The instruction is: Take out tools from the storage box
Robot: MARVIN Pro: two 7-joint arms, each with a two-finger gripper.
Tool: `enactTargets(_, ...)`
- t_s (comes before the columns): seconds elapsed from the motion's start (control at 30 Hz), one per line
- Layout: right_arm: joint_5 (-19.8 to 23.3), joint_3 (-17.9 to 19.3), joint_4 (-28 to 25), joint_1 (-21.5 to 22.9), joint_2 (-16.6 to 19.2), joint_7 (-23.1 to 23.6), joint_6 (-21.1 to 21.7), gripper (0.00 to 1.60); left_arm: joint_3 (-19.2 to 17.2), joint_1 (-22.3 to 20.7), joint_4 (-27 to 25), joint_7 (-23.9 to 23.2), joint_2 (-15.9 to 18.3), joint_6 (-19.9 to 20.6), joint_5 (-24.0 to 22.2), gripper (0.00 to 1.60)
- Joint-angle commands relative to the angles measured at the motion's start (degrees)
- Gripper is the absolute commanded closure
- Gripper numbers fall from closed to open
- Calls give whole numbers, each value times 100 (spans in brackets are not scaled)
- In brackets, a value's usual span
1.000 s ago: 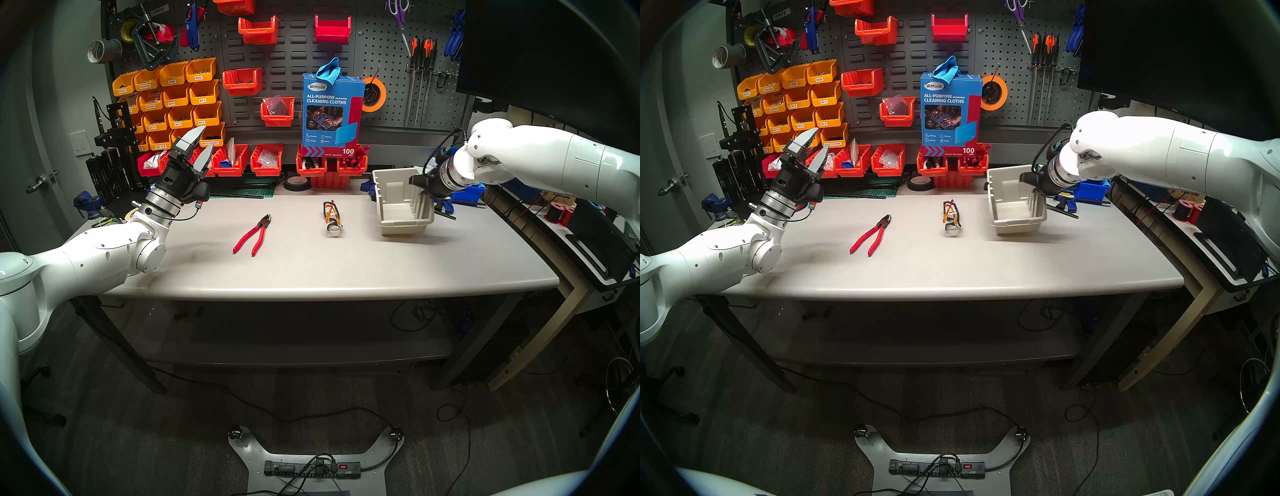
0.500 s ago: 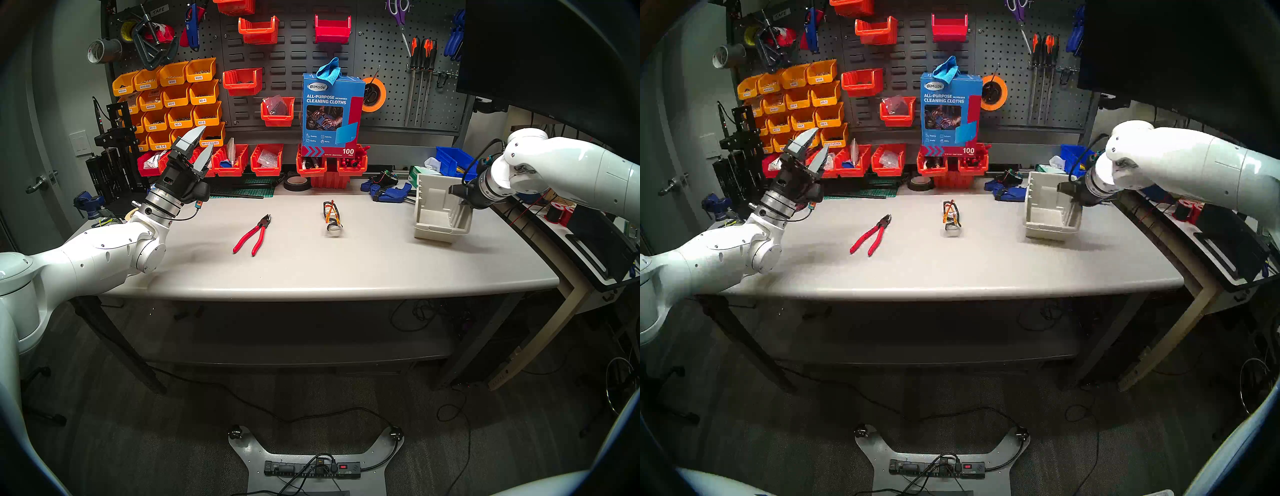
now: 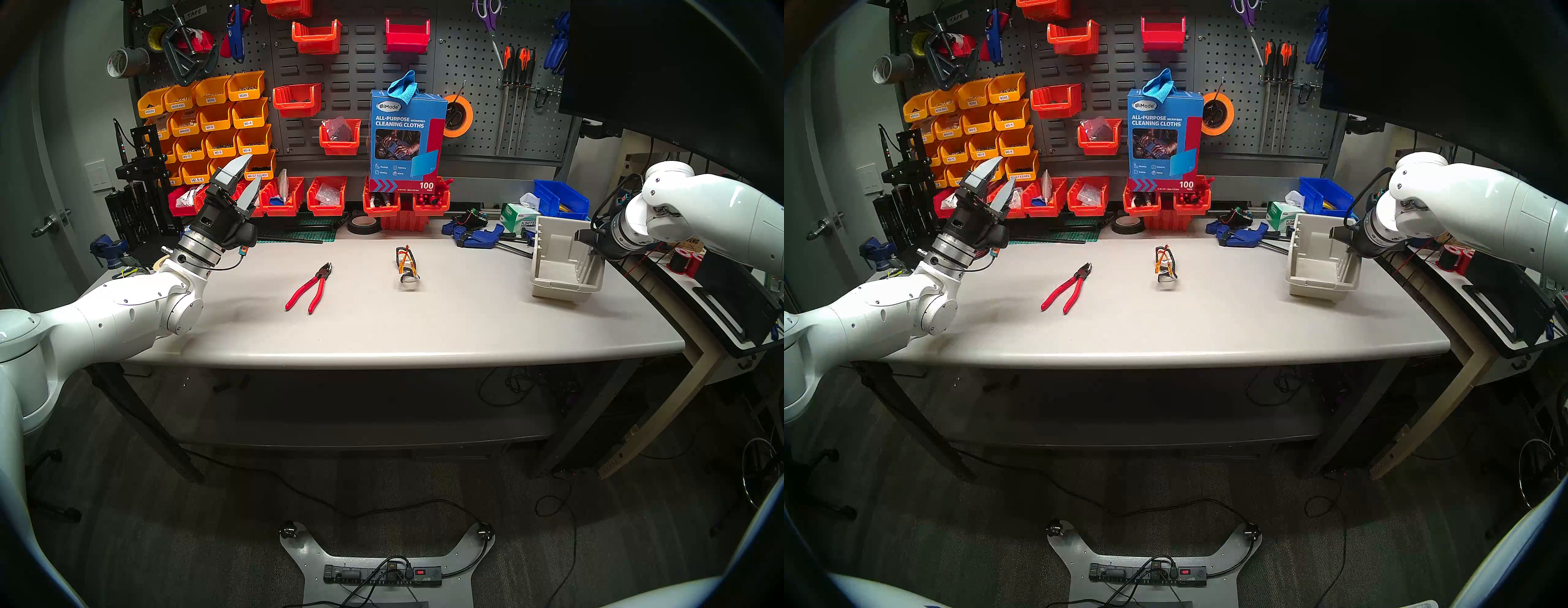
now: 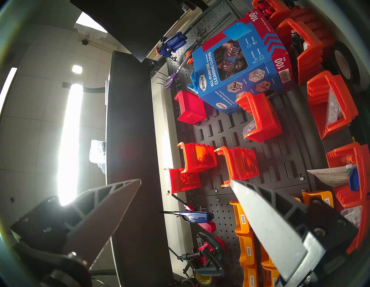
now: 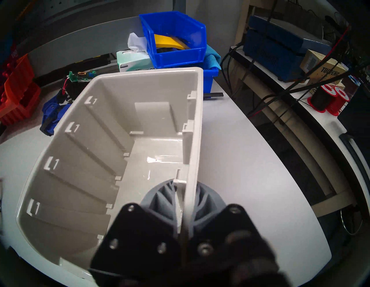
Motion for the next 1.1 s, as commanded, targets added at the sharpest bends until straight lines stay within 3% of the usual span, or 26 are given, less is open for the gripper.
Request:
enactTargets(0.0, 111, 52, 129, 36, -184, -120, 140, 109, -60, -102, 13, 3, -16, -11, -12, 0)
enactTargets(0.03, 139, 60, 161, 16, -217, -127, 141, 78, -60, -102, 13, 3, -16, -11, -12, 0)
enactTargets(0.07, 160, 65, 193, 1, -249, -136, 146, 0, -60, -102, 13, 3, -16, -11, -12, 0)
enactTargets(0.3, 97, 70, 505, -44, -516, -211, 40, 0, -60, -102, 11, 3, -15, -10, -12, 0)
enactTargets(0.6, -209, 481, 877, 635, -874, -184, -62, 0, -55, -93, 3, 7, -10, 1, -9, 0)
enactTargets(0.83, -436, 741, 1041, 866, -1139, -122, -123, 0, -56, -95, 3, 8, -10, 1, -10, 0)
enactTargets(0.93, -1017, 679, 905, 978, -1403, -45, -219, 0, -56, -95, 3, 8, -10, 1, -10, 0)
enactTargets(0.97, -1144, 704, 860, 983, -1464, -53, -441, 0, -55, -93, 2, 9, -10, 2, -10, 0)
enactTargets(1.07, -1597, 604, 780, 1009, -1472, 75, -653, 0, -56, -97, 4, 7, -11, 0, -11, 0)
